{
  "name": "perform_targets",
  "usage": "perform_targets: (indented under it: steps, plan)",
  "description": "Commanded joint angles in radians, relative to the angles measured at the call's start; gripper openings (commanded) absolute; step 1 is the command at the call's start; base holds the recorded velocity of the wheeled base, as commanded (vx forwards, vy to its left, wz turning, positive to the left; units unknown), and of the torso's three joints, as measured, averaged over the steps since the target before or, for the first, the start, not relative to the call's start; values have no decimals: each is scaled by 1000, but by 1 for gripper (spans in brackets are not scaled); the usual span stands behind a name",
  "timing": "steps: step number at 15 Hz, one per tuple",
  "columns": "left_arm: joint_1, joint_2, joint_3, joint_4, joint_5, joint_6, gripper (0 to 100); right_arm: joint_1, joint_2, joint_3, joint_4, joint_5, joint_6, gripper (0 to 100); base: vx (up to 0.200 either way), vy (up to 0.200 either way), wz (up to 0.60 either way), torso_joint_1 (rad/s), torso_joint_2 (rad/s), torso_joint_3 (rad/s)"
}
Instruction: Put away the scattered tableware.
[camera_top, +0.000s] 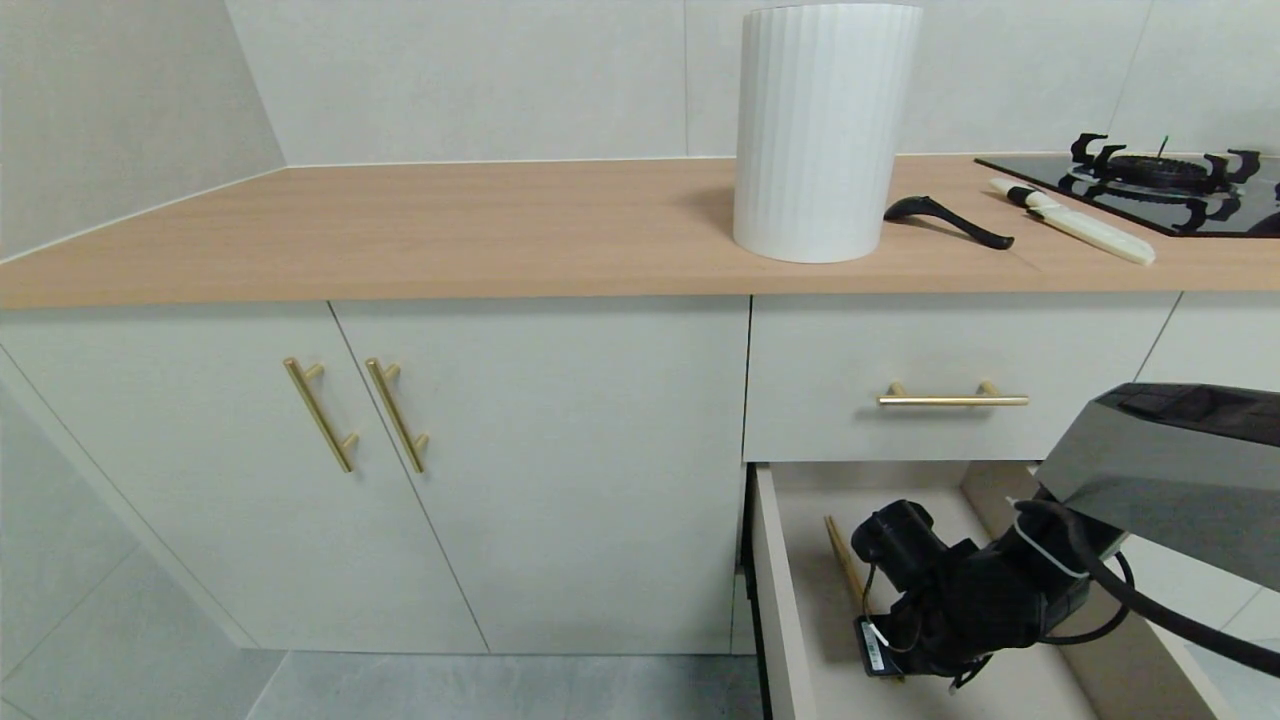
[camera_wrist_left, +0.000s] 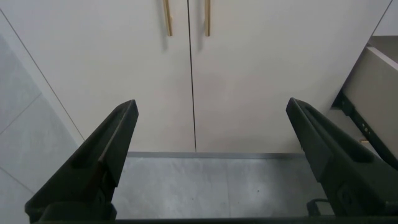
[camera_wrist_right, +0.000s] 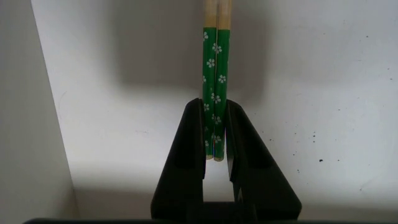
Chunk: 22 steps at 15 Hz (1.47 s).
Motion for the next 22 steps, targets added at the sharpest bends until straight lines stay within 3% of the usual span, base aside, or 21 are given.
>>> perform_targets:
  steps: [1,2,3,9,16,22]
  plan:
    - [1,0,0,0,0,0,100,0,-1,0,0,0,0,0,0,0,0,0,0,0]
    - [1,0,0,0,0,0,100,0,0,0,0,-1,0,0,0,0,0,0,0,0]
    - [1,0,0,0,0,0,100,0,0,0,0,-1,0,100,0,0,0,0,0,0]
    - [1,0,0,0,0,0,100,0,-17,3,0,-1,0,100,0,0,0,0,0,0]
    - [-1,0,0,0,0,0,100,-3,-449,85,11,-16,-26,100,0,0,0,0,0,0]
    - [-1,0,0,0,0,0,100,-46,-770,120,9,-78,-167,100,0,0,0,0,0,0]
